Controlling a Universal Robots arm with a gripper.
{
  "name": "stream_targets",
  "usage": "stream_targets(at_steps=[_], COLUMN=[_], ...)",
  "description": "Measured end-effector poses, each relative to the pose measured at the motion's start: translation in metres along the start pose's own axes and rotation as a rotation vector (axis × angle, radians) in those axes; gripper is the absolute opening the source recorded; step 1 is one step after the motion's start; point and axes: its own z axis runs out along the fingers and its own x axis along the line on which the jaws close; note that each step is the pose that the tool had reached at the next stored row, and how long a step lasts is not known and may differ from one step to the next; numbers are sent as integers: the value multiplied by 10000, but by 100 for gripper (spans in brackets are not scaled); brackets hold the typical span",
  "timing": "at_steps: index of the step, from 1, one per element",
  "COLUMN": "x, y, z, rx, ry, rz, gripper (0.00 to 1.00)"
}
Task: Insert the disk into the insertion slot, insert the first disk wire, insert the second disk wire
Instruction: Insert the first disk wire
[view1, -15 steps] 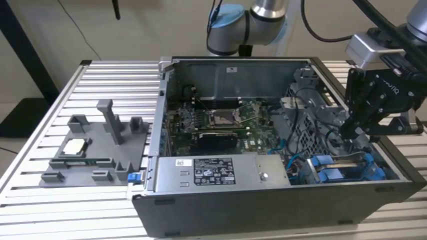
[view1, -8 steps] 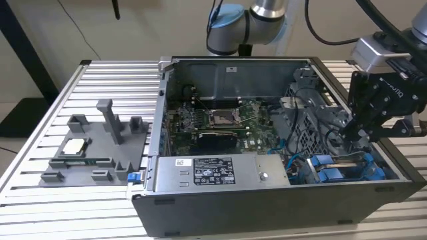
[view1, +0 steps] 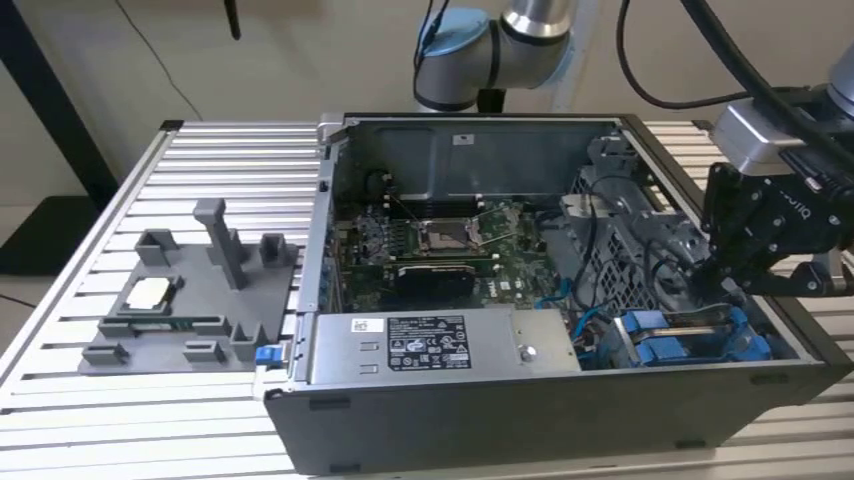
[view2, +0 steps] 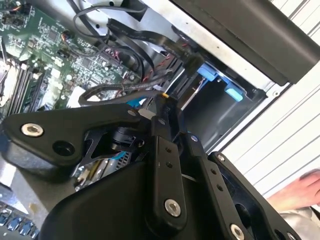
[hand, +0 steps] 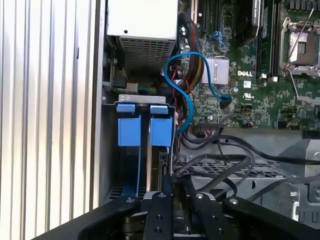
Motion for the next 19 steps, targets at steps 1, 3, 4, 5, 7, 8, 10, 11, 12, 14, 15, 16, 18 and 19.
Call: stream_targets(at_steps=[1,3,4,5,7,8,10,11,12,14,15,16,18,19], x=[8,22,33,55,88,90,93,94,94,94,94,94,92,91], y=[-7,-18,-21,-21,-23,-28,-42,-49,-52,-57,-57,-59,-68,-74], z=[13,21,21,20,27,40,59,70,76,95,106,117,135,140], rx=[-1,-6,-22,-40,-61,-63,-64,-64,-63,-63,-63,-63,-63,-63], ry=[2,1,-1,-1,-2,-5,-2,-9,-14,-23,-24,-24,-27,-29], rz=[9,22,30,38,50,55,56,56,57,56,57,58,54,55], gripper=[19,19,19,19,19,19,19,19,19,19,19,19,19,19])
